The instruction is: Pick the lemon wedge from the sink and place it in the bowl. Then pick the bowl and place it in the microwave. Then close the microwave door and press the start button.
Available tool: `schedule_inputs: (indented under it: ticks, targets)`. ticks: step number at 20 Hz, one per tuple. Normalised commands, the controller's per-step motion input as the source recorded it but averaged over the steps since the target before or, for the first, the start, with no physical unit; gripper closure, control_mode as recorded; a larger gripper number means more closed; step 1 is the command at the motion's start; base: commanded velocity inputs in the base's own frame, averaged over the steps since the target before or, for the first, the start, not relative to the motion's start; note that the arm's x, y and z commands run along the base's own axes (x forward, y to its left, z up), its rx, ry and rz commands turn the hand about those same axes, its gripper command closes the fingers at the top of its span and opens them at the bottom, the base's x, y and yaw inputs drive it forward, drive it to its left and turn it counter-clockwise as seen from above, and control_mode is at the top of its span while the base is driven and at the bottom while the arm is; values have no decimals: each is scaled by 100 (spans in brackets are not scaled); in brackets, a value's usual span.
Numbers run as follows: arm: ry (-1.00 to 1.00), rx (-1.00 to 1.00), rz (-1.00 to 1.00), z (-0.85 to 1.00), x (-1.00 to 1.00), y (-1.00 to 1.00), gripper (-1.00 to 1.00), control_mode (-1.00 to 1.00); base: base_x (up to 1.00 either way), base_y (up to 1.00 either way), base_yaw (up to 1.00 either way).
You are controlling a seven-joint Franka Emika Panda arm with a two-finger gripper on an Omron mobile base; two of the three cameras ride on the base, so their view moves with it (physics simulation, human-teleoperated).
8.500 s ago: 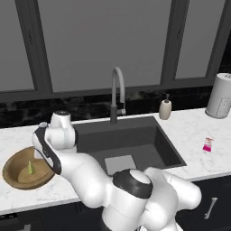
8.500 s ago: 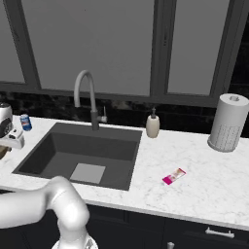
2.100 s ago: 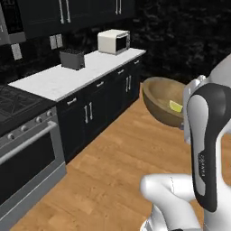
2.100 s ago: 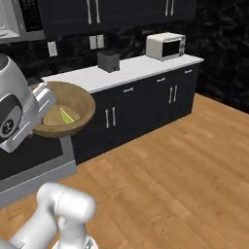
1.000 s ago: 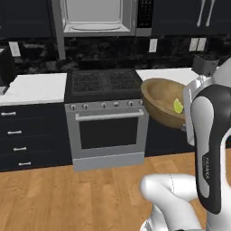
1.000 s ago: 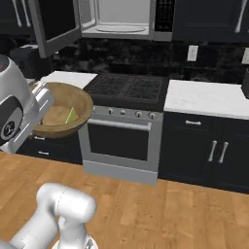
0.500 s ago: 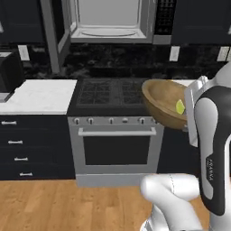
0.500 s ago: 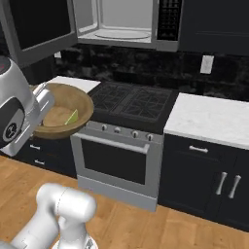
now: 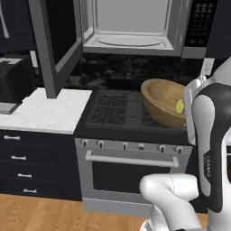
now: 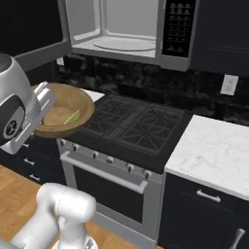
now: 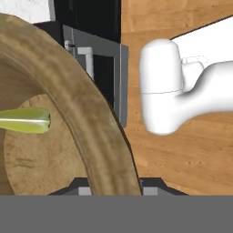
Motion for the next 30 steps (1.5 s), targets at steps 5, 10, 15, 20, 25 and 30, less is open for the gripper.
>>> schedule_inputs:
  ticks: [5,10,15,20,25,30]
  targets:
    - [0,0,0,0,0,0,100,100,33,-1,33]
    - [0,0,0,0,0,0,100,100,38,-16,30]
    - [0,0,0,0,0,0,100,100,60,-20,17]
    - [0,0,0,0,0,0,100,100,28,-1,2]
    - [0,0,0,0,0,0,100,100,36,-1,5]
    - [0,0,0,0,0,0,100,100,24,0,10]
